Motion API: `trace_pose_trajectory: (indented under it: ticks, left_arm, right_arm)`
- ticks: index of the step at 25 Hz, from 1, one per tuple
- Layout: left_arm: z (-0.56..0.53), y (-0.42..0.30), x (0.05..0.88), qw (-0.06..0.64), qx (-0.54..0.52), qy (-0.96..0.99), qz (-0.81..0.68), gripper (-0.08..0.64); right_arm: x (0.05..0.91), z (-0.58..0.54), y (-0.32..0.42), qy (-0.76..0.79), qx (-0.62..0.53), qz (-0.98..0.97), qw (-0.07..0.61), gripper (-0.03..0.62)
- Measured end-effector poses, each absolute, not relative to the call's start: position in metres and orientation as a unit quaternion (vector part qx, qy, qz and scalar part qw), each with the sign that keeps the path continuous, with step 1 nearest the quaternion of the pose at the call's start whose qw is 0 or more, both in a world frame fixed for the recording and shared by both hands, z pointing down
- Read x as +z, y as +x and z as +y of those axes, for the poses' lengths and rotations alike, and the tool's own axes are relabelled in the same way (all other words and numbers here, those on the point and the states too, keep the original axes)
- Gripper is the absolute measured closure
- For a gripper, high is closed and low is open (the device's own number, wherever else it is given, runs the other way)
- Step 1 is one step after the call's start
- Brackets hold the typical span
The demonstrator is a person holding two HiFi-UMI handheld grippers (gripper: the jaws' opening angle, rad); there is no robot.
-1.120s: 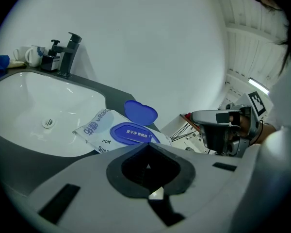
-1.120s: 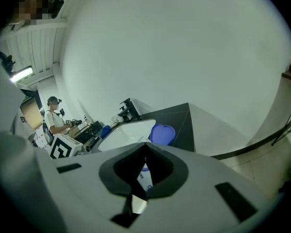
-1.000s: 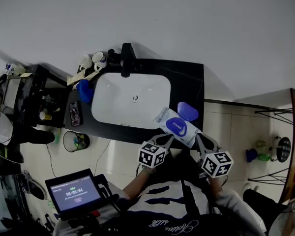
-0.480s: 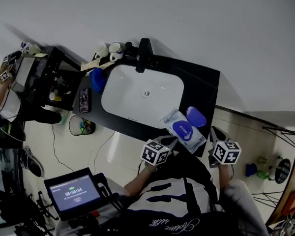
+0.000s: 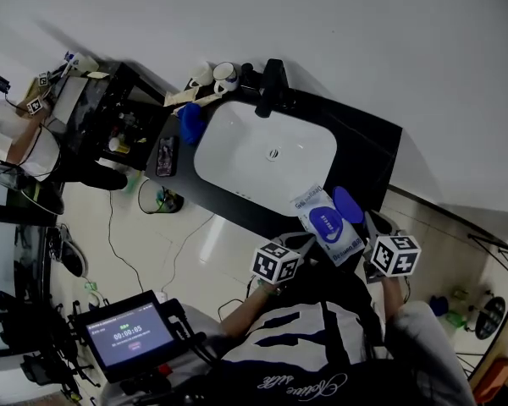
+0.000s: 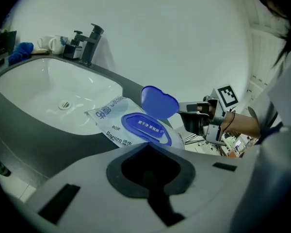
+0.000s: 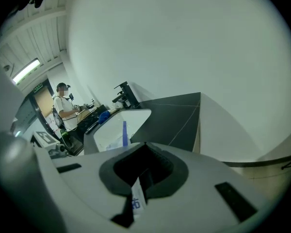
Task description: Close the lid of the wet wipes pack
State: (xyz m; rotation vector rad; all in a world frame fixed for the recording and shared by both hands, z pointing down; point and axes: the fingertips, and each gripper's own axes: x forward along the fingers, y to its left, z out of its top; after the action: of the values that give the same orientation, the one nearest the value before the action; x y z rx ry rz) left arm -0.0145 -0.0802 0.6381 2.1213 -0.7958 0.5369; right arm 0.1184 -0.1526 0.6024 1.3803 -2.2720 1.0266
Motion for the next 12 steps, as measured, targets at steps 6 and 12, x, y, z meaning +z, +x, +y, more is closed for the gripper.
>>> trace_pose_trajectory:
  ticks: [6, 12]
  left_arm:
    - [-0.083, -0.019, 0.639, 0.402, 0.206, 0.831, -0.325, 0.56]
    - [-0.085, -0.021, 0.64, 0.403, 0.204, 0.83, -0.327, 0.56]
  right_arm:
    - [0.591, -0.128, 0.073, 0.411, 0.344, -0.828, 0.168, 0.592]
    - [0.616, -0.111, 0.032, 0.354, 0.331, -0.843, 0.232, 0.592]
